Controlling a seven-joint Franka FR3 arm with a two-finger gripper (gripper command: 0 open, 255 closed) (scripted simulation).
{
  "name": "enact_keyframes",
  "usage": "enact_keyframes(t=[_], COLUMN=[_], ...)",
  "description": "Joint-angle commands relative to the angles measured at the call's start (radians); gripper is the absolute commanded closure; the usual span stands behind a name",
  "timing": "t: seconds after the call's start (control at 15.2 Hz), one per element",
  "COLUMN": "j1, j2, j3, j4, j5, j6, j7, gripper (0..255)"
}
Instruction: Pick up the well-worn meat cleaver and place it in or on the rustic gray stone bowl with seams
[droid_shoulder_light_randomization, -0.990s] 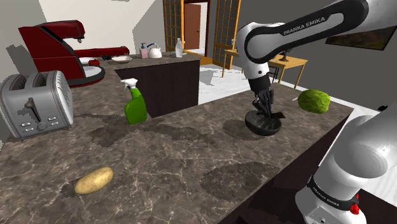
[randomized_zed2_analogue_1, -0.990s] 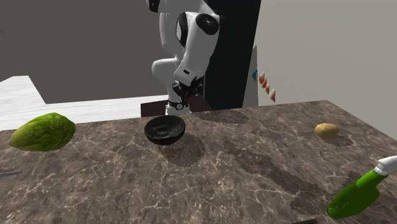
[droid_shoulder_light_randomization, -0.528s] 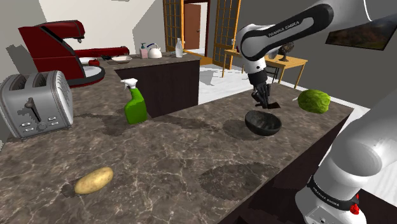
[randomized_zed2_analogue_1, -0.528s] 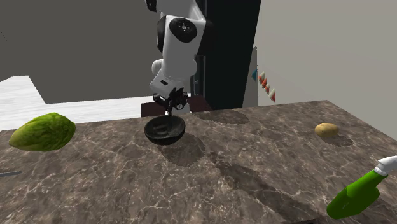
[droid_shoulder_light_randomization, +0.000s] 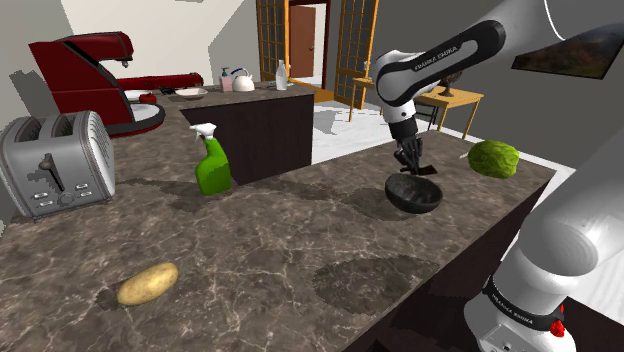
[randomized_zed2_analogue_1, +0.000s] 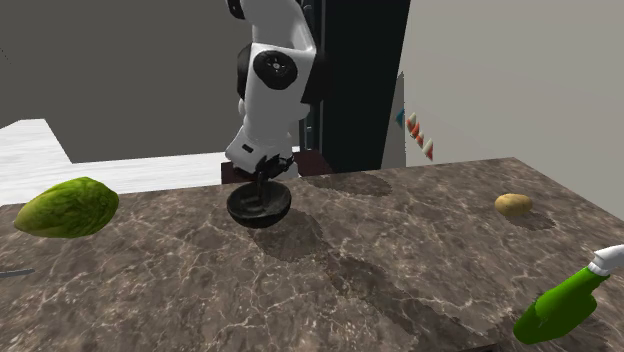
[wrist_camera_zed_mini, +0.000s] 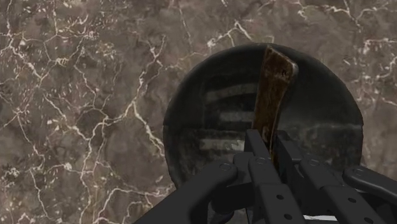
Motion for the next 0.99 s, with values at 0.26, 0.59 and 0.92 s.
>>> enact_keyframes(t=[0.26, 0.59, 0.92], j1=[-0.002, -0.002, -0.002], j2=[0.04, 0.046, 0.046], j3=[-0.004, -0.004, -0.004], j4=[-0.044, -0.05, -0.05], j5=[-0.005, -0.005, -0.005], j6=[0.084, 0.096, 0.096], j7=[0.013, 0.015, 0.015], gripper=[255, 255, 0])
